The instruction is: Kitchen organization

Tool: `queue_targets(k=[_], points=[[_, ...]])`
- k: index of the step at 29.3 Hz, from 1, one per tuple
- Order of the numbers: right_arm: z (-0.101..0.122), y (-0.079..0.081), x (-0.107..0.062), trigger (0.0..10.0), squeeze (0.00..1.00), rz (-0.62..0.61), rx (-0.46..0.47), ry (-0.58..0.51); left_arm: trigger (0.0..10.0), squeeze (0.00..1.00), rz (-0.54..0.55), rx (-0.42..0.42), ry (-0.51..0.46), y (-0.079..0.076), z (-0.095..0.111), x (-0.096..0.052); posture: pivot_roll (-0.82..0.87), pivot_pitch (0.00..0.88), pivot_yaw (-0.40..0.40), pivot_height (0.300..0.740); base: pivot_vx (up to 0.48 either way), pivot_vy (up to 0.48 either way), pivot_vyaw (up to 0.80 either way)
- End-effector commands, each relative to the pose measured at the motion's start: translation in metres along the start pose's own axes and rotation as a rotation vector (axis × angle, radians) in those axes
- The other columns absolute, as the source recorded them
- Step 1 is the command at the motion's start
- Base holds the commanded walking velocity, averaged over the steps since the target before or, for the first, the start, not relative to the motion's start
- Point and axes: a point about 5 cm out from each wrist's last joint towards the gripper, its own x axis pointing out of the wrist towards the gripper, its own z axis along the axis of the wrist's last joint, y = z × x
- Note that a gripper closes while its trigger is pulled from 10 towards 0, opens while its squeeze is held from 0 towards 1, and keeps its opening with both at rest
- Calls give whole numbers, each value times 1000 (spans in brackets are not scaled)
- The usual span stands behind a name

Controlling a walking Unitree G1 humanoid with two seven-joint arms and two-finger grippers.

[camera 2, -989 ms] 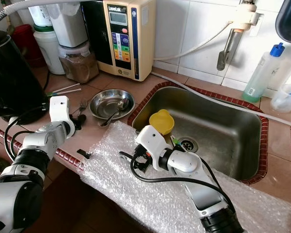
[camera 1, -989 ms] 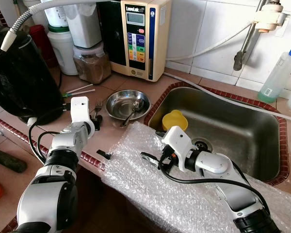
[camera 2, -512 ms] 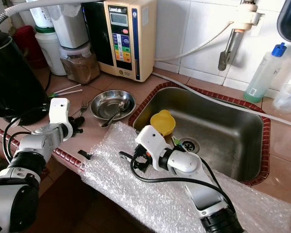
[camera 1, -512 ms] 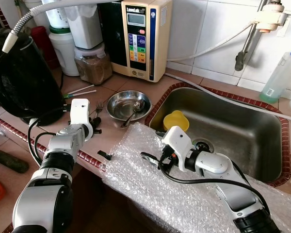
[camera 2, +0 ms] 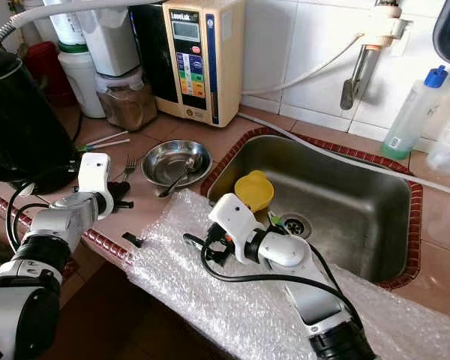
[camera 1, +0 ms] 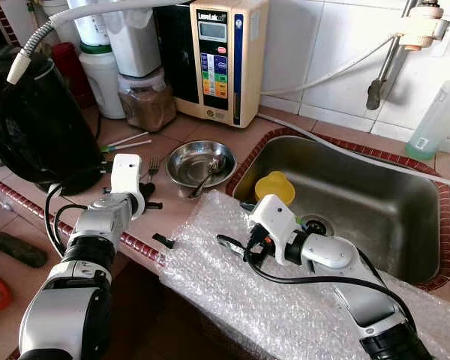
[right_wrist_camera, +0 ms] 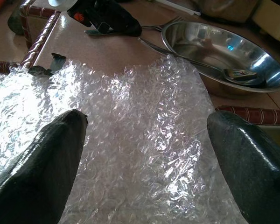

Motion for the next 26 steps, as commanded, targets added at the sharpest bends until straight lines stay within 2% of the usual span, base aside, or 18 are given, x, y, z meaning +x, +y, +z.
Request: queue_targets(k=[1, 7, 14, 15, 19, 26], points=[[3, -1, 0, 10000, 0, -8, -11, -16, 0, 0, -14, -17, 135, -4, -35, 2, 113, 0, 70, 740, 0, 0, 0], [2, -1, -1, 10000, 0, -7, -10, -14, 0, 0, 21, -33, 93, -2, -30, 1, 112, 0, 67, 740, 0, 0, 0], [2, -2, -1, 10000, 0, -7, -13, -12, 0, 0, 140, -42, -66, 6, -15, -2, 111, 0, 57, 740, 0, 0, 0], [2, -3, 0, 10000, 0, -6, -15, -12, 0, 0, 165, -42, -112, 6, -14, -4, 112, 0, 55, 740, 0, 0, 0], [2, -4, 0, 10000, 0, -6, -20, -12, 0, 0, 184, -76, -167, 4, -13, -6, 110, 0, 50, 740, 0, 0, 0], [2, -5, 0, 10000, 0, -9, -22, -11, 0, 0, 221, -44, -285, -3, -1, -10, 109, 0, 46, 740, 0, 0, 0]])
